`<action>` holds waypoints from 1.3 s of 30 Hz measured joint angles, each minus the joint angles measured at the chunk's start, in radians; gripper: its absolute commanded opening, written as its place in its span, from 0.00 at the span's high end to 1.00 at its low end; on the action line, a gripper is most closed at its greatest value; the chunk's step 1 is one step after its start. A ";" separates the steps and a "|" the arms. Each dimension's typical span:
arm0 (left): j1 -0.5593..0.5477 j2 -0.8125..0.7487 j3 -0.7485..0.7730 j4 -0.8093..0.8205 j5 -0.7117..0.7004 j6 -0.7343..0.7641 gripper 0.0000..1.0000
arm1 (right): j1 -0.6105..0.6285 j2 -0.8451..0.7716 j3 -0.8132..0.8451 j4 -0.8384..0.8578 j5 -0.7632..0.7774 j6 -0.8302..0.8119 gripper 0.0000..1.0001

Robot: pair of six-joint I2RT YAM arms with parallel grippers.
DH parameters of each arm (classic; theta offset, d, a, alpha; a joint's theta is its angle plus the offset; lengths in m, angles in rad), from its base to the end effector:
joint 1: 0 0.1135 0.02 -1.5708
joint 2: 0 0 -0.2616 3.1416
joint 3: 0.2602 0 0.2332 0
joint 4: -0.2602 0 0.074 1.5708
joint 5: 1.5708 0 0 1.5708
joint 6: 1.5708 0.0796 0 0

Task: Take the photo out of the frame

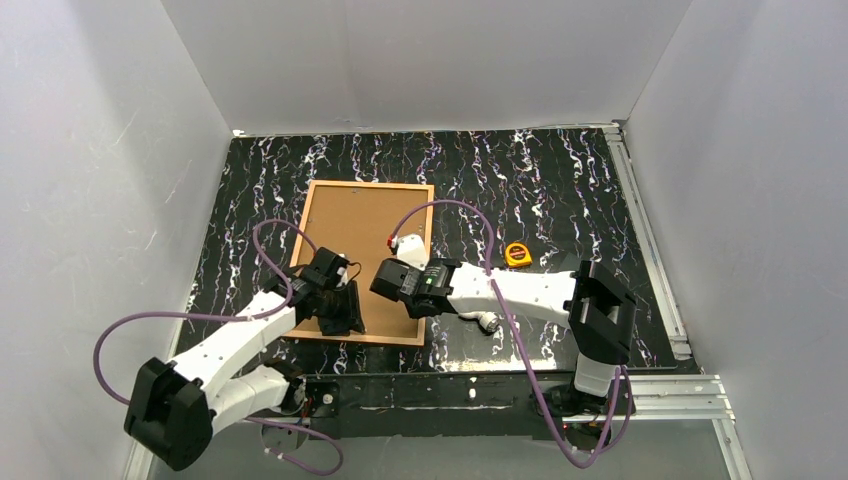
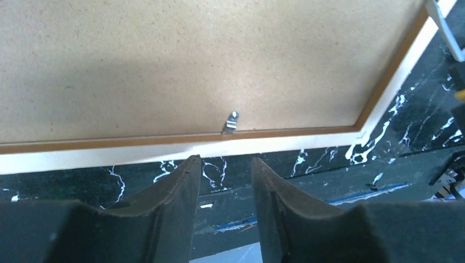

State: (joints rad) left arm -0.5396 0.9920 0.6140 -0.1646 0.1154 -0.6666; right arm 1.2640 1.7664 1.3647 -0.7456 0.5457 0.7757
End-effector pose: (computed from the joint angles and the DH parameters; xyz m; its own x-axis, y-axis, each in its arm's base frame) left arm 0.2008 -0.1310 0.2260 -0.7160 -0.2871 -0.6363 0.1937 0.7940 -0.5762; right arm 0.1481 0.3308 0.2077 -0.7220 -0.2973 -0.6247 -0.3430 0.9380 -0.0501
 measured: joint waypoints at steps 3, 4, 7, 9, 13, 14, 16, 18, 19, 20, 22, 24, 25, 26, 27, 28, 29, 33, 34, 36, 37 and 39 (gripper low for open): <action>0.009 0.047 -0.019 0.046 -0.004 0.000 0.70 | 0.001 0.000 -0.008 -0.012 -0.004 0.008 0.99; 0.010 0.053 -0.030 0.058 -0.006 0.000 0.71 | 0.001 0.000 -0.010 -0.011 -0.006 0.010 0.99; 0.015 0.053 -0.054 0.082 -0.012 -0.002 0.76 | 0.002 0.000 -0.024 -0.001 -0.010 0.015 0.99; 0.015 0.047 -0.063 0.089 -0.019 -0.007 0.77 | 0.002 0.000 -0.037 0.011 -0.012 0.017 0.99; 0.016 0.020 -0.083 0.095 -0.032 -0.022 0.81 | 0.004 0.008 -0.042 0.019 -0.005 0.014 0.99; 0.016 0.014 -0.087 0.095 -0.036 -0.028 0.82 | 0.006 0.012 -0.041 0.016 -0.004 0.014 0.99; 0.018 0.004 -0.094 0.095 -0.045 -0.041 0.83 | 0.013 0.025 -0.037 0.009 0.003 0.013 0.99; 0.018 -0.004 -0.098 0.094 -0.051 -0.051 0.83 | 0.021 0.040 -0.033 0.002 0.009 0.011 0.99; 0.018 -0.007 -0.100 0.094 -0.053 -0.053 0.83 | 0.026 0.047 -0.033 0.000 0.011 0.010 0.99; 0.018 -0.012 -0.103 0.093 -0.056 -0.057 0.84 | 0.027 0.055 -0.033 0.004 0.016 0.008 0.99; 0.018 -0.024 -0.109 0.096 -0.063 -0.063 0.84 | 0.029 0.071 -0.032 0.008 0.019 0.003 0.99; 0.018 -0.032 -0.115 0.104 -0.069 -0.067 0.85 | 0.029 0.090 -0.031 0.009 0.024 -0.002 0.99; 0.018 -0.034 -0.117 0.108 -0.071 -0.068 0.85 | 0.028 0.102 -0.027 0.008 0.027 -0.006 0.99; 0.018 -0.034 -0.117 0.111 -0.072 -0.069 0.85 | 0.028 0.113 -0.022 0.007 0.031 -0.010 0.99; 0.018 -0.034 -0.117 0.113 -0.074 -0.070 0.86 | 0.027 0.126 -0.011 -0.002 0.034 -0.011 0.99; 0.018 -0.034 -0.118 0.116 -0.075 -0.071 0.87 | 0.026 0.138 0.005 -0.015 0.037 -0.013 0.99; 0.018 -0.033 -0.118 0.119 -0.075 -0.071 0.87 | 0.026 0.145 0.015 -0.019 0.039 -0.013 0.99; 0.019 -0.033 -0.119 0.122 -0.071 -0.067 0.77 | 0.003 0.148 0.042 -0.023 0.061 -0.011 0.99; 0.019 -0.034 -0.119 0.124 -0.065 -0.064 0.71 | -0.003 0.137 0.042 -0.024 0.059 -0.011 0.99; 0.020 -0.035 -0.116 0.128 -0.045 -0.050 0.57 | -0.015 0.107 0.041 -0.031 0.045 -0.011 0.99; 0.021 -0.039 -0.112 0.130 -0.026 -0.042 0.52 | -0.021 0.078 0.032 -0.027 0.031 -0.011 0.99; 0.021 -0.049 -0.106 0.114 0.009 -0.026 0.43 | -0.033 0.000 -0.002 -0.021 0.004 -0.012 0.99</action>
State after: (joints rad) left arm -0.5190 0.9432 0.5079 -0.0509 0.1242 -0.6930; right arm 1.2312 1.7664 1.3624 -0.7662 0.5495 0.7639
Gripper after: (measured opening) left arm 0.452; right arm 0.259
